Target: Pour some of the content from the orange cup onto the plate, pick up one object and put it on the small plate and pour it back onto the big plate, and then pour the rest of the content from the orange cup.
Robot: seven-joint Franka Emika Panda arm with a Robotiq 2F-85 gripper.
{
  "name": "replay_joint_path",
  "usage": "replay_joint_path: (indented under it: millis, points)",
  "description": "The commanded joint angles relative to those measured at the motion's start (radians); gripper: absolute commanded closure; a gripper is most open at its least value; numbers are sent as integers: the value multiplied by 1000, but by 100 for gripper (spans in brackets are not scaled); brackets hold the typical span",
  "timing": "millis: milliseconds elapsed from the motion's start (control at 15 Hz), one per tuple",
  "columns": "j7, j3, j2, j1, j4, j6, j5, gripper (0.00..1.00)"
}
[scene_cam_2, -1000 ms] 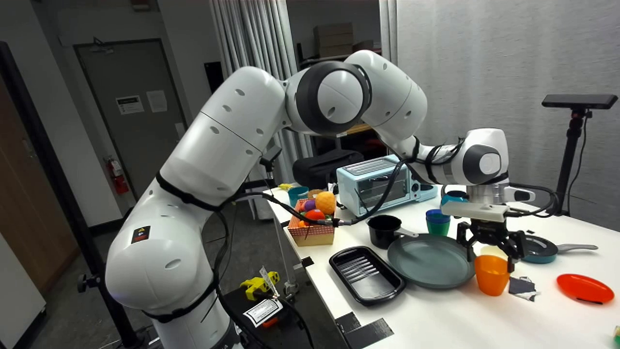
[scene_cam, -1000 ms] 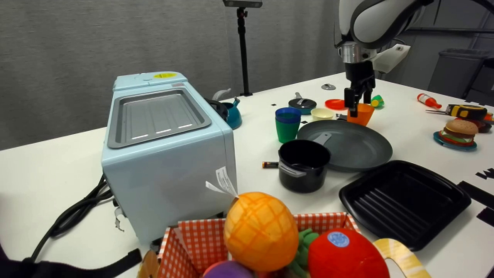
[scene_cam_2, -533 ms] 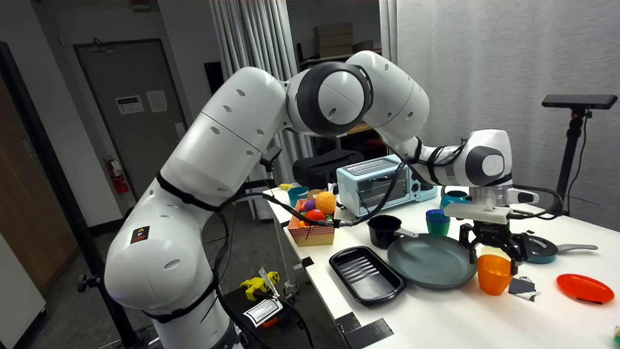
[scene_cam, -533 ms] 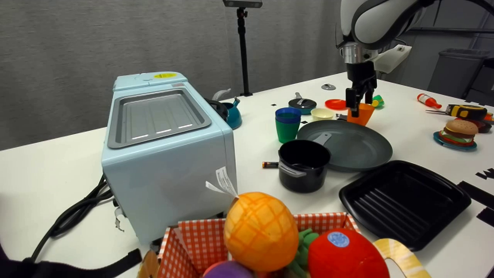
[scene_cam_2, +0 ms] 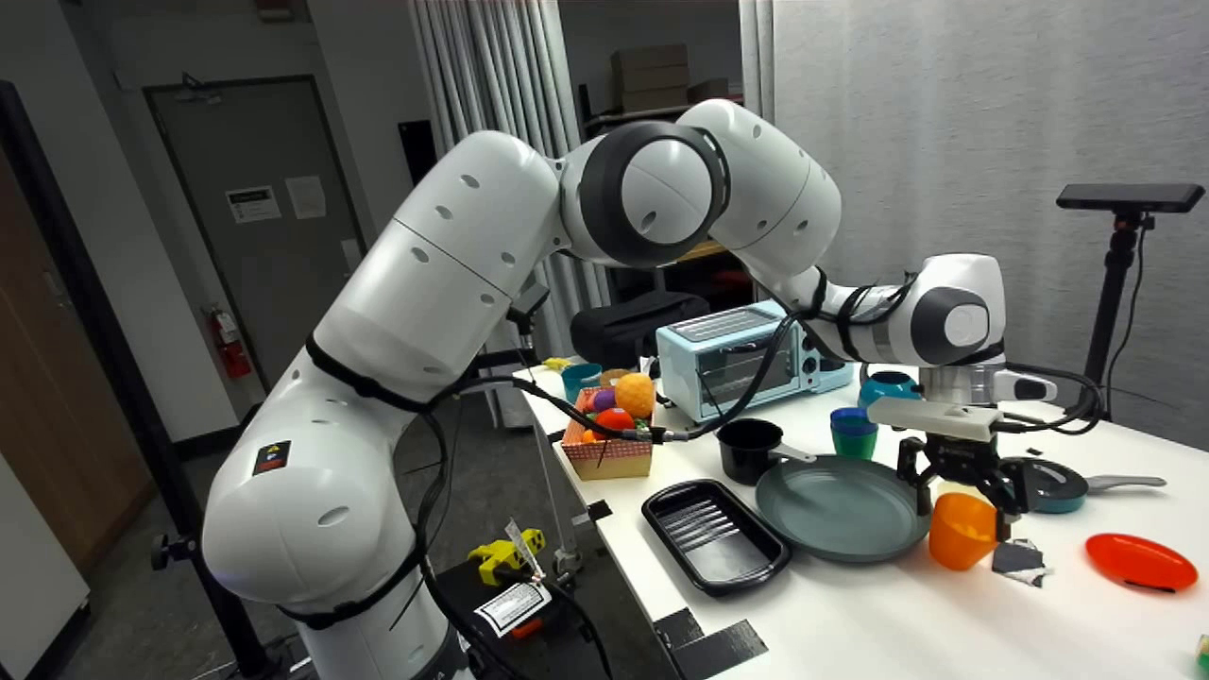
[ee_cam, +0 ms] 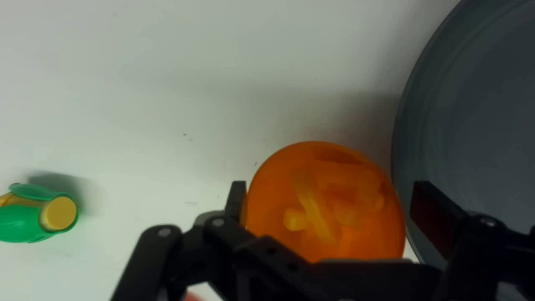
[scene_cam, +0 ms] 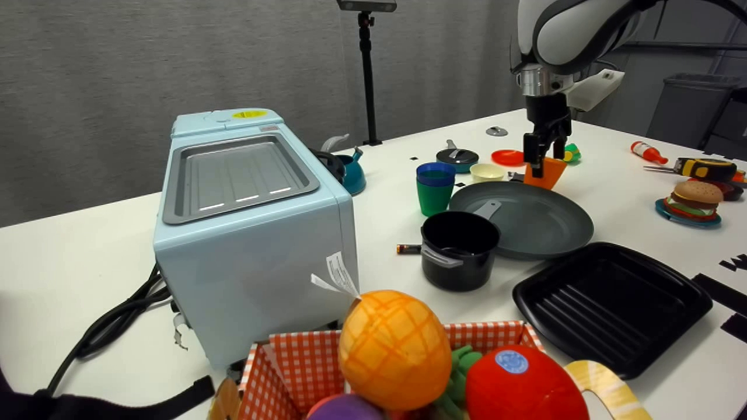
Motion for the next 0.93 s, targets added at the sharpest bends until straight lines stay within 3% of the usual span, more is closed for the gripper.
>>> replay_joint_path:
  millis: [0, 867]
  points:
    - [-22, 6, 15, -8, 26, 7, 26, 0]
    - [-26, 15, -6, -8, 49, 10, 52, 0]
